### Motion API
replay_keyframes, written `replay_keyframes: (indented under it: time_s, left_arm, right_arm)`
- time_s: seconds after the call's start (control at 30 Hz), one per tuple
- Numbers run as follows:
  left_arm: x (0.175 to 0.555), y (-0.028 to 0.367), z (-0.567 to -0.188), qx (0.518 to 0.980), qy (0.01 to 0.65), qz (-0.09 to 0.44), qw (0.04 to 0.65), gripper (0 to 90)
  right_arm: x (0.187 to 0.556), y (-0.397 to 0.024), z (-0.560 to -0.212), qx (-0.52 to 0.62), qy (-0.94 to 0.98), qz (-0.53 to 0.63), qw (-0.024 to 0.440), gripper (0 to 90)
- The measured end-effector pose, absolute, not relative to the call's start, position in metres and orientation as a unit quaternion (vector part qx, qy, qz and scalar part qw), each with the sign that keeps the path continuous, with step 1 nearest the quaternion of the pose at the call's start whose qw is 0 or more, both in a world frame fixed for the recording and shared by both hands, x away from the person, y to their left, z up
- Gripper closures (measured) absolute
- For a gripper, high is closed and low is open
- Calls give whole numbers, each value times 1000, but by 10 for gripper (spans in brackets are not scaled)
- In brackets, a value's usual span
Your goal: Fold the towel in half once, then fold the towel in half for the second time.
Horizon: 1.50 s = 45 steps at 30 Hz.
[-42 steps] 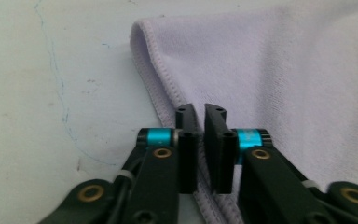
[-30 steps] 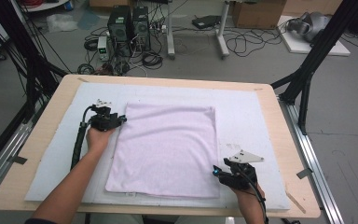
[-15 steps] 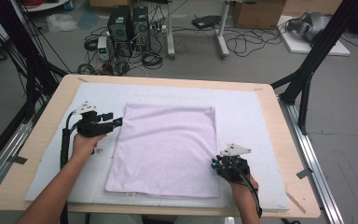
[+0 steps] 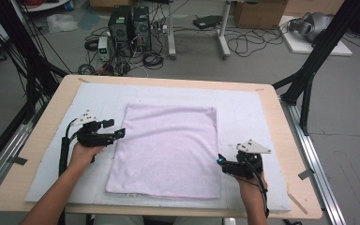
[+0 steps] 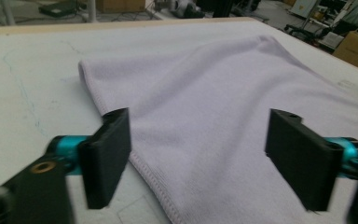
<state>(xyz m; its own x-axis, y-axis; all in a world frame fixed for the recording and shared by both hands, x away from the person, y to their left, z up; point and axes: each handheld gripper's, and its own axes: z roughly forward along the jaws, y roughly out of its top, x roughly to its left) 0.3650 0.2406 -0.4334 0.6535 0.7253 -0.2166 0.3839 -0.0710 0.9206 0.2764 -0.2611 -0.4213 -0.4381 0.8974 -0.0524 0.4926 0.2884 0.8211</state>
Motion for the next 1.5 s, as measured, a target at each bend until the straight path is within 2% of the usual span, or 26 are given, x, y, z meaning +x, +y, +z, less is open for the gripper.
replay_keyframes:
  time_s: [0.17,1.07,1.33,1.5]
  left_arm:
    - [359,249,-436,708,394,155,566,192]
    - [355,253,-439,712,401,139,559,197]
    - [361,251,-444,717,410,137,547,238]
    - [372,245,-440,719,413,139,541,233]
  right_arm:
    - [280,-265,-420,461,748,398,264,115]
    - [286,-274,-421,457,746,417,246,112]
    - [287,-279,-423,466,744,413,241,112]
    - [292,-282,-423,476,743,412,228,112]
